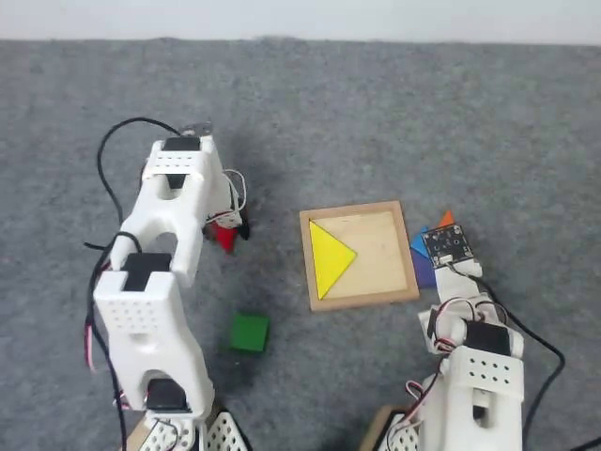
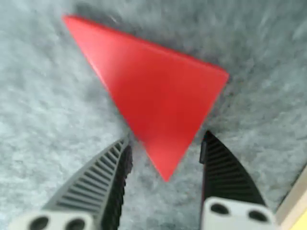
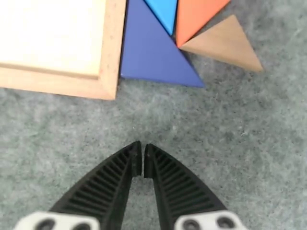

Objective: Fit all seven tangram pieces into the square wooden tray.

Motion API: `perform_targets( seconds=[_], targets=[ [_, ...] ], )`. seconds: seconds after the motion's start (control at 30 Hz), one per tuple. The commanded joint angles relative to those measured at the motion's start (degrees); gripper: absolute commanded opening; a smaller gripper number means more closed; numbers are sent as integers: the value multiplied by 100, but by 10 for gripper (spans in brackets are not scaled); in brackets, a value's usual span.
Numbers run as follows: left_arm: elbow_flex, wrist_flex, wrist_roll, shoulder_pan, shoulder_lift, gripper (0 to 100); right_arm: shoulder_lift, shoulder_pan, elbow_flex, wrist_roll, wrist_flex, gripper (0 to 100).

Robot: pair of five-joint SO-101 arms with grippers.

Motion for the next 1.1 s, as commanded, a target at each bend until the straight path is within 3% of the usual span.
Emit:
perform_targets(
  seconds=[0.0,0.17,0.57,0.73,0.93,1.07],
  targets=[
    [-470,193,264,9,-26,197,-145,-40,-132,-53,-84,30],
    [-681,281,352,-97,-185,307,-145,-48,-123,-53,-84,30],
    [-1534,-132,1327,-114,695,310,-145,-48,-123,-53,-92,30],
    [-2695,352,1336,-97,1723,309,-145,-48,-123,-53,-84,30],
    [-4374,1732,1055,-114,2857,278,-145,-31,-123,-53,-84,31],
    [-4593,2004,879,-360,3077,276,-145,-31,-123,-53,-84,31]
  ],
)
